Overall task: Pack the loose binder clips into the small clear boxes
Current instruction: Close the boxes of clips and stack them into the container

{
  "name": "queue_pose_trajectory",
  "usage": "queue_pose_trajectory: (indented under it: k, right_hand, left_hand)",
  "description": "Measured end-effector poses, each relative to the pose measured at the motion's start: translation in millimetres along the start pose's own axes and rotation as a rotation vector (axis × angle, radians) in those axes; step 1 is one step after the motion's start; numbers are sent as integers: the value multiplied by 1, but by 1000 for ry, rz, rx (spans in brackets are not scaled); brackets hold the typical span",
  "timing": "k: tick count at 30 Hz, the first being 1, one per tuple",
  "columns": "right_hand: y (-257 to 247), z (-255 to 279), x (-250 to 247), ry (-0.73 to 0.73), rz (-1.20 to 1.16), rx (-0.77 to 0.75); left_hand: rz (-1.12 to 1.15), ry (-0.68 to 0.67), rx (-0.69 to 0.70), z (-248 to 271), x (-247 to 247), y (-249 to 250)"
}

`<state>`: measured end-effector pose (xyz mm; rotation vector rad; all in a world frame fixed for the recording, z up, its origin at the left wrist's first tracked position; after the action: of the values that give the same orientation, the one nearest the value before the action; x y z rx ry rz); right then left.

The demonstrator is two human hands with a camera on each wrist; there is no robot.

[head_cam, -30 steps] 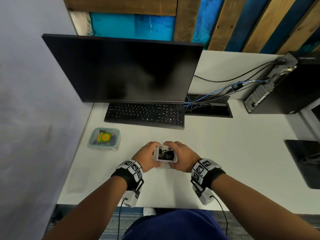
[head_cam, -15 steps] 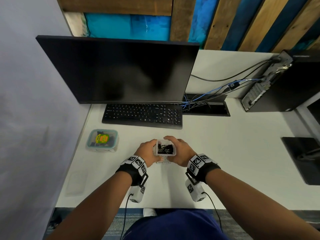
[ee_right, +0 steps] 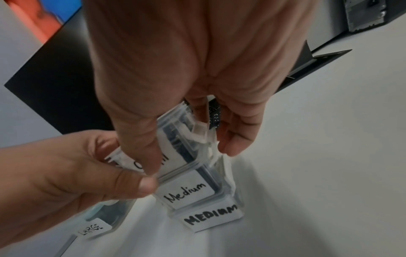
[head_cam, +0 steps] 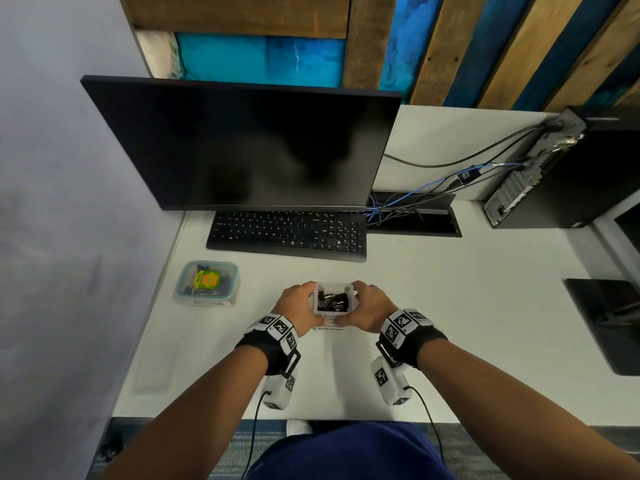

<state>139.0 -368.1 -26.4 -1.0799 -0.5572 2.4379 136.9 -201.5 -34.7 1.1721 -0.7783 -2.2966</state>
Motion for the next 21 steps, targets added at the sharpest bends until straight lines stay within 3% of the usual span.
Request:
queue_pose_trajectory:
  k: [9,17,21]
  right_hand:
    - [-13,7,-12,14,47,-17]
    - [-16,7,-13,-51,50,-95]
    - [-14,5,-16,-13,65,-112]
  left_hand:
    - [27,-56,-3,1,-2,0]
    - [-45,-19,-30,0,-5,0]
    - [-86,-6,-36,-3,-5,4]
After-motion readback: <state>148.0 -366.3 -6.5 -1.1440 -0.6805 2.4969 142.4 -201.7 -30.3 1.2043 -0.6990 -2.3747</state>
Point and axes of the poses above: each hand's wrist, its own z-axis away from the middle knuckle, its own x-axis out of the palm, y = z × x, the point moved 7 cm from there along -z, towards the middle knuckle, and after that the axes turned 11 degrees about -y, right-handed, at the moved point
